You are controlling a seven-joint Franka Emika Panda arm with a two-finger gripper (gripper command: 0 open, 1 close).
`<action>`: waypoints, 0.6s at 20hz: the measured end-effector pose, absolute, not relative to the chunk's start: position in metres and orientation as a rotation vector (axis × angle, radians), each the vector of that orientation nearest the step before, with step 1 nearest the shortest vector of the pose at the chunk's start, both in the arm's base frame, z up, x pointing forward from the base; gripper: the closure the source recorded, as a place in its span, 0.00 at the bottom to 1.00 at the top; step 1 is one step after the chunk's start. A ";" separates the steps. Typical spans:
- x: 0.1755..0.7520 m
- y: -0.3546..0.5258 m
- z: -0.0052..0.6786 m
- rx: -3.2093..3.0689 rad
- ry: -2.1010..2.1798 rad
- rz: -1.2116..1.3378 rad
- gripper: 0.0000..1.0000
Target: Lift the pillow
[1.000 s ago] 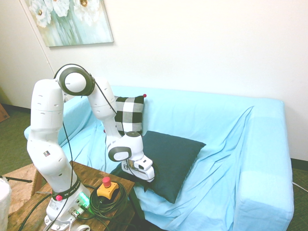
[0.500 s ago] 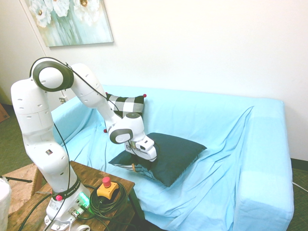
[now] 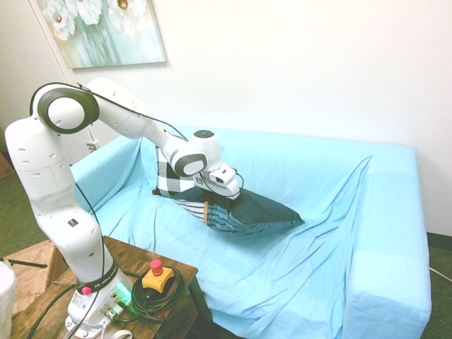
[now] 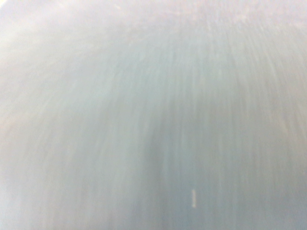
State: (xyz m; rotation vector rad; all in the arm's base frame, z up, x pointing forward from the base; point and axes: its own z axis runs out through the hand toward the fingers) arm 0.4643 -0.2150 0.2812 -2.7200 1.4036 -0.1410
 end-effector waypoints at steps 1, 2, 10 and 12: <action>0.479 -0.212 0.294 -2.711 1.396 -0.178 0.00; 0.494 -0.209 0.305 -2.700 1.393 -0.203 0.00; 0.609 -0.209 0.358 -2.642 1.389 -0.290 0.00; 0.635 -0.213 0.366 -2.635 1.387 -0.310 0.00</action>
